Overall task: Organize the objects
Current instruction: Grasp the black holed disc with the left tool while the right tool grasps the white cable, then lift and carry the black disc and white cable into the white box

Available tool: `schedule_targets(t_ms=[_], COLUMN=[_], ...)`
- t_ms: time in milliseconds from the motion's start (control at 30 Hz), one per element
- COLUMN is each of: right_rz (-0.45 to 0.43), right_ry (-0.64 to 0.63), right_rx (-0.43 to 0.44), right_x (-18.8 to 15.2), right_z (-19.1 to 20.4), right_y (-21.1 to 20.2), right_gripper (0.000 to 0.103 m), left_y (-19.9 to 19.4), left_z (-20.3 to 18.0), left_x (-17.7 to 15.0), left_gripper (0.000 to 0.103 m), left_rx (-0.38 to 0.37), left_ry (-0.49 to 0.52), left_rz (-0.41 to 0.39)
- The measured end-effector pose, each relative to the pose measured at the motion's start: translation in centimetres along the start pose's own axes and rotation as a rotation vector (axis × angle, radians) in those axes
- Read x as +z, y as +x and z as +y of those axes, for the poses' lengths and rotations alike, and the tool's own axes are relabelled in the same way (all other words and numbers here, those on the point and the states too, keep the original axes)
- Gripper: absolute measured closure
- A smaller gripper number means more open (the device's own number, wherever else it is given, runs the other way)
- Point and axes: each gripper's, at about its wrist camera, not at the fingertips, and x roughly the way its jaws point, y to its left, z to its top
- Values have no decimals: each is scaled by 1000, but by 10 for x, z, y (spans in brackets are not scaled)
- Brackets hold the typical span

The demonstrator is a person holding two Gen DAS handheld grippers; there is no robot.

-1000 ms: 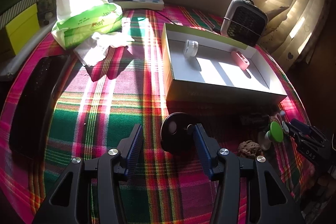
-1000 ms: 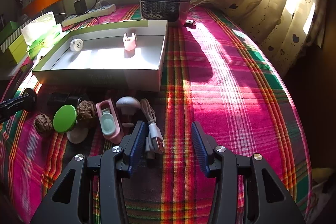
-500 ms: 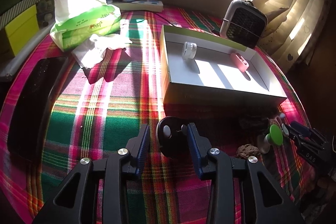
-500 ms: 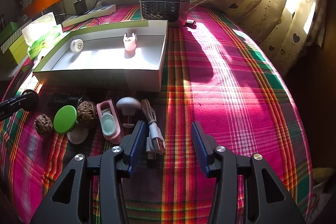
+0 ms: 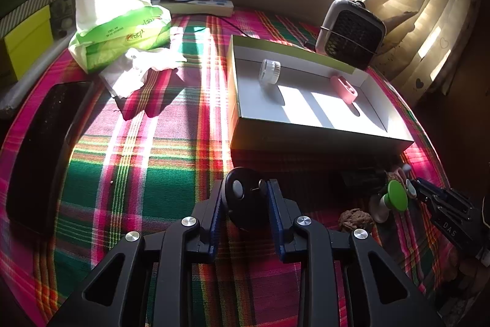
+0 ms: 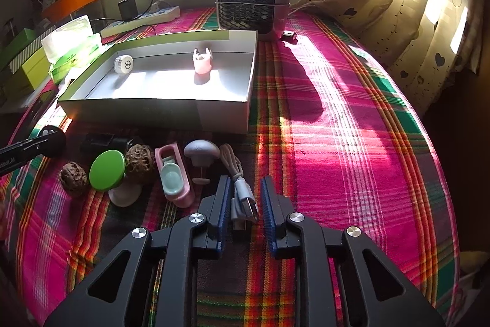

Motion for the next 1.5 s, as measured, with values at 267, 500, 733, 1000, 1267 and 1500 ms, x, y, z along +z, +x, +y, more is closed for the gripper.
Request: schedule_targets(t_ms=[267,500,733,1000,1267,1500], right_rz=[-1,-1,-4,-20,-37,-54], right_ry=[4,4,9,4,10,18], right_rx=[5,5,5,4,11,23], right_x=[-1,-1,-1,3,6,11], right_z=[-1,-1,-1,-1,-3,-4], right_y=[-1,-1,-2,-8,-14,-20], right_gripper=[87,87,87,91,91,91], left_y=[0,0,-2,-10,-18,-23], left_z=[0,1,1,-1,-6,-13], left_x=[0,0,0,1,5,11], left_gripper=[78,78,79,79,79,79], left_rx=[-1,-2,2,-5,-17,-32], left_ry=[0,-3,-5,3,16,28], left_rz=[0,1,-1,-18,-35,-41])
